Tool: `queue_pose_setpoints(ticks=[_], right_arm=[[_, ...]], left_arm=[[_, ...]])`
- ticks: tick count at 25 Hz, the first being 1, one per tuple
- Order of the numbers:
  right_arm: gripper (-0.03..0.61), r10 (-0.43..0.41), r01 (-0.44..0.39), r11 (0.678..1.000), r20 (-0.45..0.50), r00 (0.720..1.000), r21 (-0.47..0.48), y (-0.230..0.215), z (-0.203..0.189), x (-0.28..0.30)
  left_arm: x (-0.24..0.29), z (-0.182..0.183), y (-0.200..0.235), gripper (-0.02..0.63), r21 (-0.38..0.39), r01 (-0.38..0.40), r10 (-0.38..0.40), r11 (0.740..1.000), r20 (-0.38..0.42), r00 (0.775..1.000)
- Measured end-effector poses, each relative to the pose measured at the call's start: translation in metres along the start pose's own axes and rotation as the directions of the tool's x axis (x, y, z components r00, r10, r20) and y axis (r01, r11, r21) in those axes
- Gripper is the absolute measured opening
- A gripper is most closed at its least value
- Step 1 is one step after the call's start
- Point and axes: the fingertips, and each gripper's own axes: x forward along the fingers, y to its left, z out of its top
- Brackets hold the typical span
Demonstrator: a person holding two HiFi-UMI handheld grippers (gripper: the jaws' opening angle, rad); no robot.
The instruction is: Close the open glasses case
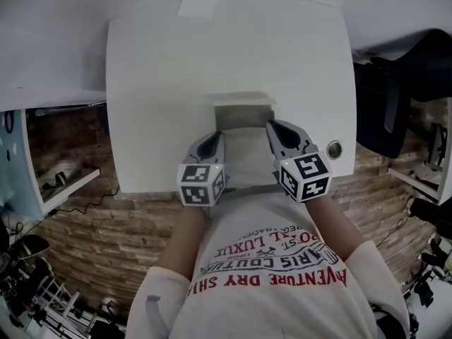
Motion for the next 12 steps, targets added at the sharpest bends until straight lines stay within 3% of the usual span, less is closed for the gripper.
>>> queue_pose_setpoints(ticks=[12], right_arm=[[0.012, -0.053, 0.062, 0.995, 0.102, 0.993, -0.081, -0.037, 0.04, 0.015]], left_arm=[[0.004, -0.004, -0.004, -0.002, -0.022, -0.015, 0.015, 1.0, 0.009, 1.0]])
